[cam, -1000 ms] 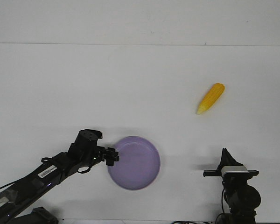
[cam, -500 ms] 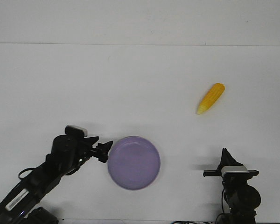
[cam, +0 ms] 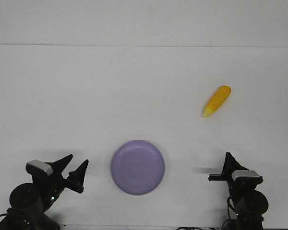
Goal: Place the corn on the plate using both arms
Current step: 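Release the plate and pull the left gripper back, then reach the right gripper forward and close it on the yellow corn cob, then lift the corn with the right gripper and carry it over the plate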
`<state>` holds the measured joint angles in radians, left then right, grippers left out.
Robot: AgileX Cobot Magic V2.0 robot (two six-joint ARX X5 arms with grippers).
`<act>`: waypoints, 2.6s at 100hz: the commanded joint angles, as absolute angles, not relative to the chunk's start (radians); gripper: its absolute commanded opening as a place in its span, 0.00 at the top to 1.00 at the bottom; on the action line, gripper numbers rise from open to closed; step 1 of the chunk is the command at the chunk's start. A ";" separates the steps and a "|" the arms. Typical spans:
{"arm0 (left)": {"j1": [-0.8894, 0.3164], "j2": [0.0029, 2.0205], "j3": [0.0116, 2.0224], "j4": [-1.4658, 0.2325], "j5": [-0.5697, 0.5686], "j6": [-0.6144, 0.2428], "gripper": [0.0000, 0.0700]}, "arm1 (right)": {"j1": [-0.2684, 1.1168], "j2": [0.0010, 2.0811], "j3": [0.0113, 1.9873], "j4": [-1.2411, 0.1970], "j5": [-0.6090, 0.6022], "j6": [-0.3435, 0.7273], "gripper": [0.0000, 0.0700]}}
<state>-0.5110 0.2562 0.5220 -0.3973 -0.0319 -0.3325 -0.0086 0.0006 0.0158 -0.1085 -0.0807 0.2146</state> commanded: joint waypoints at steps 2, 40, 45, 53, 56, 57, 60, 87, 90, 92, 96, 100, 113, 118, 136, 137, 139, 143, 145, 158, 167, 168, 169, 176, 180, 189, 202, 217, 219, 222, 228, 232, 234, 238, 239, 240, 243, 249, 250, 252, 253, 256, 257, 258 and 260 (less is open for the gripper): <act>-0.514 0.263 0.533 -0.396 -0.038 -0.341 0.40 | -0.011 0.001 0.014 -0.060 -0.079 0.327 0.98; -0.514 0.274 0.533 -0.394 -0.038 -0.341 0.40 | -0.010 0.403 0.511 -0.188 0.029 0.344 0.28; -0.514 0.274 0.533 -0.394 -0.038 -0.341 0.40 | -0.010 0.521 0.586 -0.226 0.023 0.343 0.28; -0.514 0.274 0.533 -0.394 -0.038 -0.341 0.40 | -0.010 0.725 0.703 -0.296 0.014 0.344 0.20; -0.514 0.274 0.533 -0.394 -0.038 -0.341 0.40 | -0.010 0.803 0.749 -0.324 0.008 0.345 0.14; -0.514 0.274 0.533 -0.394 -0.038 -0.341 0.40 | -0.010 0.815 0.757 -0.329 0.007 0.346 0.13; -0.514 0.274 0.533 -0.394 -0.038 -0.341 0.40 | -0.010 0.892 0.802 -0.353 0.001 0.351 0.07; -0.514 0.274 0.533 -0.394 -0.038 -0.337 0.40 | -0.011 1.527 1.222 -0.492 -0.019 0.390 0.01; -0.514 0.274 0.533 -0.394 -0.038 -0.337 0.40 | -0.012 1.580 1.262 -0.503 -0.019 0.403 0.01; -0.514 0.274 0.533 -0.394 -0.038 -0.337 0.40 | -0.013 1.612 1.287 -0.510 -0.019 0.410 0.01; -0.514 0.274 0.533 -0.394 -0.038 -0.337 0.40 | -0.014 1.666 1.329 -0.524 -0.019 0.427 0.01; -0.514 0.274 0.533 -0.394 -0.038 -0.337 0.40 | -0.014 1.732 1.383 -0.542 -0.019 0.453 0.02; -0.514 0.274 0.533 -0.394 -0.038 -0.337 0.40 | -0.014 1.876 1.496 -0.586 -0.015 0.503 0.02; -0.514 0.274 0.533 -0.394 -0.038 -0.337 0.40 | -0.014 1.915 1.527 -0.598 -0.003 0.513 0.02; -0.514 0.274 0.533 -0.395 -0.038 -0.337 0.40 | -0.012 1.991 1.567 -0.588 0.031 0.530 0.12; -0.514 0.274 0.533 -0.395 -0.038 -0.337 0.40 | -0.012 1.993 1.567 -0.588 0.034 0.531 0.13; -0.514 0.274 0.533 -0.395 -0.038 -0.337 0.40 | -0.012 1.998 1.567 -0.590 0.043 0.533 0.15; -0.514 0.274 0.533 -0.395 -0.038 -0.337 0.40 | -0.012 2.001 1.567 -0.592 0.047 0.538 0.16; -0.514 0.274 0.533 -0.395 -0.038 -0.337 0.40 | -0.012 2.002 1.567 -0.592 0.049 0.539 0.16; -0.514 0.274 0.533 -0.395 -0.038 -0.337 0.40 | -0.012 2.005 1.567 -0.570 0.057 0.542 0.40; -0.514 0.274 0.533 -0.395 -0.038 -0.337 0.40 | -0.015 2.005 1.567 -0.570 0.050 0.542 0.57; -0.514 0.274 0.533 -0.395 -0.038 -0.337 0.40 | -0.015 2.005 1.567 -0.571 0.049 0.542 0.59; -0.514 0.274 0.533 -0.395 -0.038 -0.337 0.40 | -0.015 2.005 1.567 -0.572 0.049 0.542 0.60; -0.514 0.274 0.533 -0.395 -0.038 -0.336 0.40 | -0.014 2.005 1.567 -0.572 0.049 0.542 0.71; -0.514 0.274 0.533 -0.395 -0.038 -0.336 0.40 | -0.014 2.005 1.567 -0.571 0.049 0.542 0.77; -0.514 0.274 0.533 -0.395 -0.038 -0.333 0.40 | -0.014 2.005 1.567 -0.581 0.040 0.542 0.82; -0.514 0.274 0.533 -0.395 -0.038 -0.333 0.40 | -0.019 2.004 1.567 -0.595 0.041 0.535 0.89; -0.514 0.274 0.533 -0.395 -0.038 -0.333 0.40 | -0.021 2.000 1.567 -0.606 0.041 0.517 0.99; -0.514 0.274 0.533 -0.395 -0.038 -0.333 0.40 | -0.021 1.997 1.567 -0.609 0.041 0.515 0.99; -0.514 0.274 0.533 -0.395 -0.038 -0.333 0.40 | -0.021 1.995 1.567 -0.611 0.041 0.508 0.98; -0.514 0.274 0.533 -0.395 -0.038 -0.333 0.40 | -0.021 1.984 1.567 -0.615 0.041 0.495 0.99; -0.514 0.274 0.533 -0.395 -0.038 -0.332 0.40 | -0.021 1.972 1.567 -0.622 0.041 0.485 0.98; -0.514 0.274 0.533 -0.395 -0.038 -0.332 0.40 | -0.021 1.965 1.567 -0.623 0.041 0.479 0.98; -0.514 0.274 0.533 -0.395 -0.038 -0.332 0.40 | -0.021 1.950 1.567 -0.629 0.041 0.468 0.98; -0.514 0.274 0.533 -0.395 -0.038 -0.332 0.40 | -0.021 1.943 1.567 -0.632 0.041 0.463 0.98; -0.514 0.274 0.533 -0.395 -0.038 -0.332 0.40 | -0.021 1.937 1.567 -0.633 0.041 0.459 0.98; -0.514 0.274 0.533 -0.395 -0.038 -0.332 0.40 | -0.021 1.920 1.567 -0.637 0.041 0.442 0.98; -0.514 0.274 0.533 -0.395 -0.038 -0.332 0.40 | -0.021 1.876 1.567 -0.645 0.036 0.406 0.98; -0.514 0.274 0.533 -0.395 -0.038 -0.332 0.40 | -0.021 1.868 1.567 -0.646 0.033 0.398 0.98; -0.514 0.274 0.533 -0.395 -0.038 -0.332 0.40 | -0.021 1.852 1.567 -0.649 0.026 0.385 0.98; -0.514 0.274 0.533 -0.395 -0.038 -0.332 0.40 | -0.021 1.843 1.567 -0.651 0.025 0.379 0.98; -0.514 0.274 0.533 -0.395 -0.038 -0.332 0.40 | -0.020 1.813 1.567 -0.659 0.023 0.358 0.98; -0.514 0.274 0.533 -0.395 -0.038 -0.332 0.40 | -0.020 1.802 1.567 -0.661 0.022 0.351 0.98; -0.514 0.274 0.533 -0.395 -0.038 -0.332 0.40 | -0.019 1.792 1.567 -0.662 0.022 0.344 0.98; -0.514 0.274 0.533 -0.395 -0.038 -0.332 0.40 | -0.018 1.773 1.567 -0.664 0.020 0.330 0.98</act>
<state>-0.5110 0.2695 0.5232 -0.4042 -0.0319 -0.3351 -0.0200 1.8400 1.5440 -0.6701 0.0216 0.4072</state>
